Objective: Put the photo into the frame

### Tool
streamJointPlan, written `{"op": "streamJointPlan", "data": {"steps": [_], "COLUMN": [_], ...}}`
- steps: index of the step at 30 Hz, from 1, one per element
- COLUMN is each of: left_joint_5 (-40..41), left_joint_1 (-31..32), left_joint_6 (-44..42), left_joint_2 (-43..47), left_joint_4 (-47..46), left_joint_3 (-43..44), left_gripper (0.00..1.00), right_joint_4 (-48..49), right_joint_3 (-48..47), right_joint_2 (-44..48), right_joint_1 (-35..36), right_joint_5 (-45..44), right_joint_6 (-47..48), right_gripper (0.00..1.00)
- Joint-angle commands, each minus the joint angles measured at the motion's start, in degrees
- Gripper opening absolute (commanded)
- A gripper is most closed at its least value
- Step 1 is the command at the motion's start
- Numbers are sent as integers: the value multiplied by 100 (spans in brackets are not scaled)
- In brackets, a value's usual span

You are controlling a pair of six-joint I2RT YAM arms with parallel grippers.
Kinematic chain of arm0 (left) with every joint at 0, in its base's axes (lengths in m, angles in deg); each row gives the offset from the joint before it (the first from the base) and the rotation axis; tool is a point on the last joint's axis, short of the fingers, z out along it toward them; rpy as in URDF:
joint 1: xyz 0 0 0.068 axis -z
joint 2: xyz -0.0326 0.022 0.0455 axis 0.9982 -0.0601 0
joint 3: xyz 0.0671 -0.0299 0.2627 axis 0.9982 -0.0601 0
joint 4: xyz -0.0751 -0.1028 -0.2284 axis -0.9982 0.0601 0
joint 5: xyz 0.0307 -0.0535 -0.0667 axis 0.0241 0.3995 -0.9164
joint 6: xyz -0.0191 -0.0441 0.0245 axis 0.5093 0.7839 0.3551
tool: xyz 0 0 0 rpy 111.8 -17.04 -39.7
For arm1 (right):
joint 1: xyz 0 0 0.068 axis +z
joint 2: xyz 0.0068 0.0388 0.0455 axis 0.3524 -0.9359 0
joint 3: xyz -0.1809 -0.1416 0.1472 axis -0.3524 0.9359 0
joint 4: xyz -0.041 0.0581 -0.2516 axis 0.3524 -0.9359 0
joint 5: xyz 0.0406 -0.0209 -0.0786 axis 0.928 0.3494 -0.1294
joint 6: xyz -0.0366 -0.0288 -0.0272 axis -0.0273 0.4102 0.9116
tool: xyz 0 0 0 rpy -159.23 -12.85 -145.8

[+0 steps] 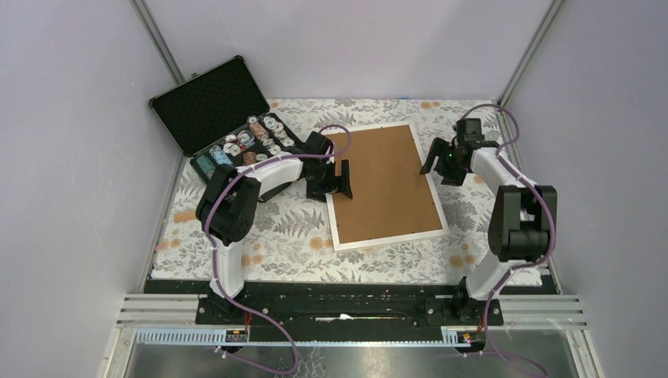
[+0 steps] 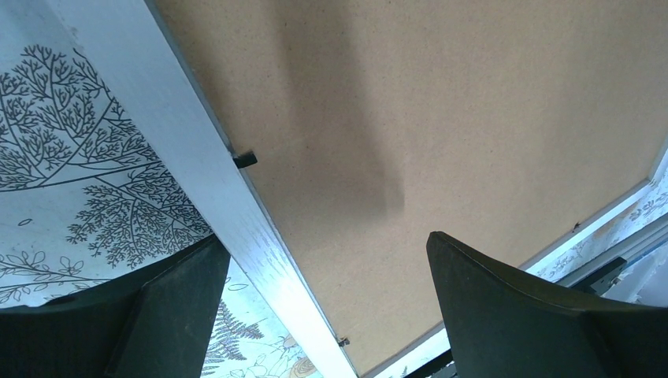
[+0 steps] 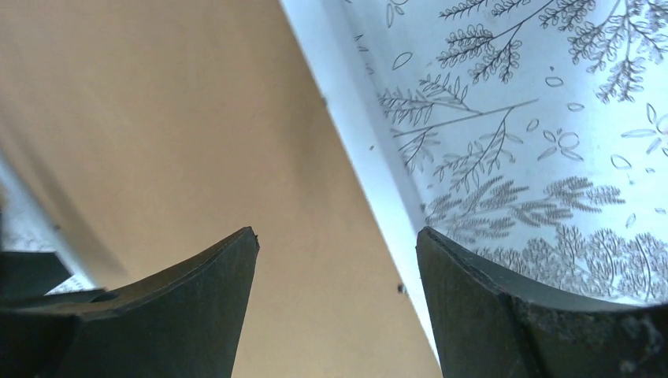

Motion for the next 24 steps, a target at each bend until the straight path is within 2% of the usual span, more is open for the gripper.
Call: {"op": "streamJointPlan", "data": {"steps": [1,6,10,13,15,18,22,24], "left_joint_5": [-205,-384,-421,-424,-465,-490,-500,-467], "left_joint_1": [41,44,44,44,35,35,17,9], "left_joint_6": [-104,-34,-21,-30,-22,-14,-13,-29], "left_joint_2": [188,171,208,233,216,183,180,181], "left_joint_4": [-335,-349,-359,-356,-358,-357,-355,-339], "left_joint_3": [90,90,91,91,95,102,111,120], "left_gripper": [99,99,99,99,99,99,99,99], "right_joint_4": [-205,92,413,600,605,556,56,-336], "right_joint_3": [-188,373,1111,1790,2114,2354,1789,1277], "right_joint_2": [-674,-506,-145,342,693,1172,1341,1082], "right_joint_1": [51,52,52,508,802,860,772,594], "right_joint_5": [-486,-87,1126,1442,1318,987,-527,-734], "right_joint_6": [274,311,52,-201,-361,-502,-404,-272], "right_gripper": [81,80,74,71,71,73,75,73]}}
